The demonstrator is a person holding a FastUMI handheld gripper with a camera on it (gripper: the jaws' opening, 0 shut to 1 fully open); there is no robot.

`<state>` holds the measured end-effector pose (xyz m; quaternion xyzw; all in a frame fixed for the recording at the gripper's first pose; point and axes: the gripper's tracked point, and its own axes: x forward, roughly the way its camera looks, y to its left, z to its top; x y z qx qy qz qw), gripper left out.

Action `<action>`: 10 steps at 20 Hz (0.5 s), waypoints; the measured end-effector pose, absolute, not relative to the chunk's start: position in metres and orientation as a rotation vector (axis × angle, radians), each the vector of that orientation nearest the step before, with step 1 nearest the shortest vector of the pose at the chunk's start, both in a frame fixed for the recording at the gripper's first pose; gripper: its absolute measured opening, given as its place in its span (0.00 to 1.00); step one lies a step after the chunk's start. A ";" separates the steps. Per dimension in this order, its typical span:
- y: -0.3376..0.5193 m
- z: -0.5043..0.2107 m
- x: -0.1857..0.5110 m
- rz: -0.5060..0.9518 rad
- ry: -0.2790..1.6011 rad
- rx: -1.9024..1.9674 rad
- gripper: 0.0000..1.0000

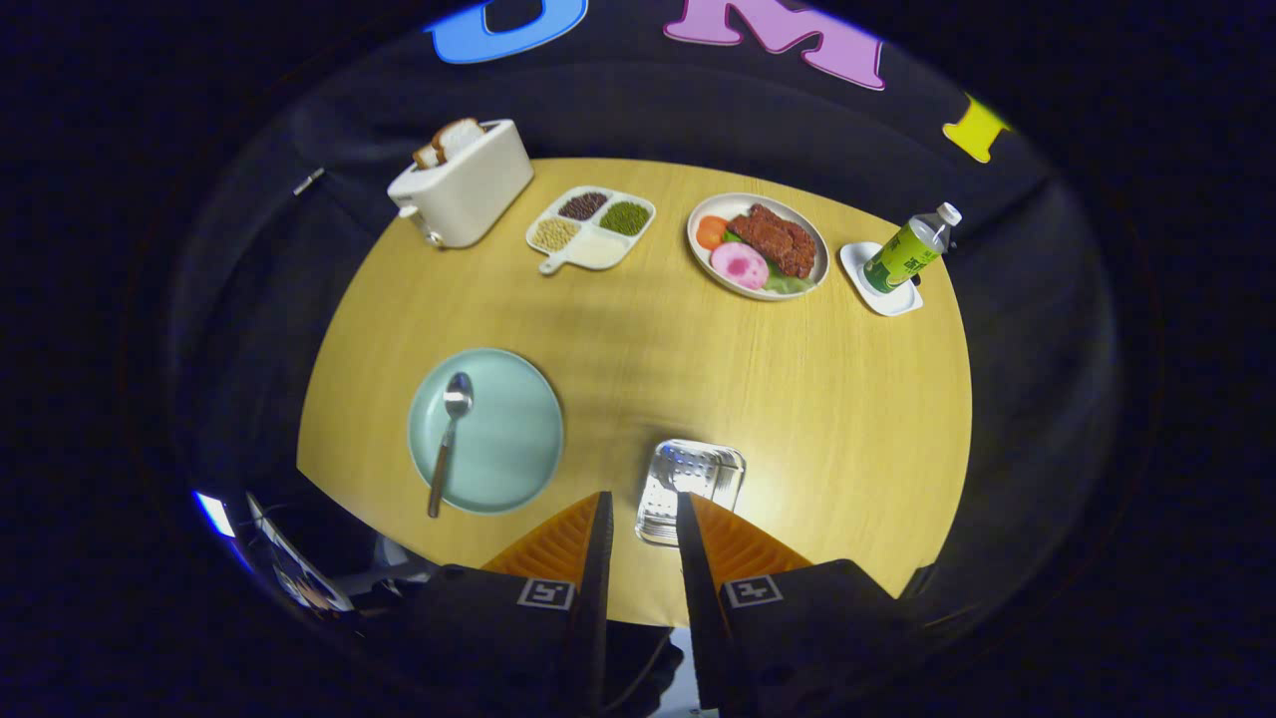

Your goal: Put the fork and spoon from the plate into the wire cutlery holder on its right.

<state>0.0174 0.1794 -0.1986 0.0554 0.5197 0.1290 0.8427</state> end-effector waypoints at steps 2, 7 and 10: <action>0.213 -0.186 0.018 0.305 1.035 0.159 0.40; 0.311 -0.195 0.005 0.429 1.015 0.220 0.40; 0.360 -0.223 -0.002 0.472 1.049 0.189 0.40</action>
